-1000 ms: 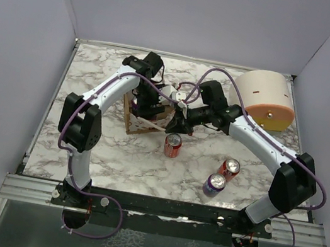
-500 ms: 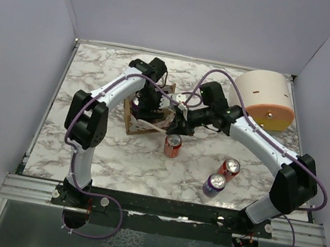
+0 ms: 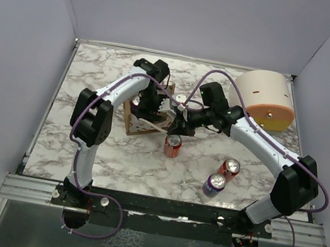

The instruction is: Place the beverage into the canvas bag

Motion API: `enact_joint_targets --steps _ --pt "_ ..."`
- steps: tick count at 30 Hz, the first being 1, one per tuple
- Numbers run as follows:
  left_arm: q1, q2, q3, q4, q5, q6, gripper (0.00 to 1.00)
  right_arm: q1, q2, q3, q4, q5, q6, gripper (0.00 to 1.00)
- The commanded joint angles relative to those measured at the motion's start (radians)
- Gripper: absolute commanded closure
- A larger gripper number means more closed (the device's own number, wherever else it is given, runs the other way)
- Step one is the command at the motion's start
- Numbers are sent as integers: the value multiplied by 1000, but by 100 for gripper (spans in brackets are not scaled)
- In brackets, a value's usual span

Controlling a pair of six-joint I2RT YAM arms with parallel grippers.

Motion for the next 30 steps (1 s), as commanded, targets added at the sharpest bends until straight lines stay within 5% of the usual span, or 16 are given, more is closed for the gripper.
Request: enact_joint_targets --steps 1,9,22,30 --pt "-8 8 42 -70 -35 75 75 6 -27 19 -33 16 -18 99" --pt "-10 14 7 -33 -23 76 65 4 -8 25 -43 1 -23 99" --pt "-10 1 -51 66 -21 12 30 4 5 32 -48 0 -25 99" --pt "-10 21 -20 57 -31 -4 23 4 -5 29 -51 -6 -27 99"
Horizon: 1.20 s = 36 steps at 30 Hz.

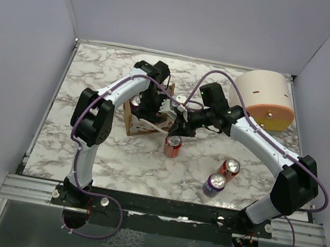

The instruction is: Place the beverage into the canvas bag

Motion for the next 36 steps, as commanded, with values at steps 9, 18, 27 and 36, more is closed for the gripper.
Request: enact_joint_targets --steps 9,18,27,36 --pt "-6 5 60 -27 -2 -17 11 4 -6 32 -26 -23 -25 99" --pt "-6 -50 62 -30 41 -8 9 4 0 42 -43 -42 -44 99" --pt "-6 -126 85 16 80 -17 9 4 3 50 -64 -72 -64 99" --pt "8 -203 80 94 96 -65 9 4 8 65 -87 -96 -70 94"
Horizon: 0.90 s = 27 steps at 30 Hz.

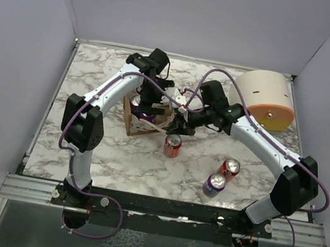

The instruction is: Place the beverage into the canvas bag

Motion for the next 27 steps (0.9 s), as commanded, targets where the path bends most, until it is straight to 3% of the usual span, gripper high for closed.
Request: enact_joint_targets --steps 1,10,17,20,27 --pt "9 -105 26 68 73 -16 9 0 8 26 -60 -61 2 93" --pt "34 -264 -52 287 38 -111 9 1 15 47 -64 -71 18 76" --pt "66 -338 -10 386 100 -358 11 0 -14 72 -54 -26 68 62" --pt "66 -360 35 392 170 -450 12 0 -25 93 -49 16 97 42" --pt "66 -400 22 408 220 -554 11 -3 -93 130 -48 128 164 26"
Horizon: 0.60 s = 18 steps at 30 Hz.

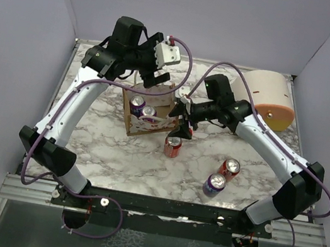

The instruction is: Place the beverage into the canvas bag

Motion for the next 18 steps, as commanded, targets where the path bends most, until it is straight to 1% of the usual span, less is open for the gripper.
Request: enact_joint_targets --steps 1,5,8,11,18 --pt "1 -54 -24 26 80 -114 11 -9 -91 51 -3 117 74 26" --pt "1 -86 -66 6 151 -120 12 -85 -159 10 14 158 130 25" --pt "-22 -94 -77 -26 203 -124 17 -188 -211 -41 25 130 169 24" --pt "-112 -87 -83 -93 179 -74 18 -308 -277 -112 46 86 190 23" --pt "-365 -39 -151 -222 27 47 21 -547 -411 -242 75 19 217 22"
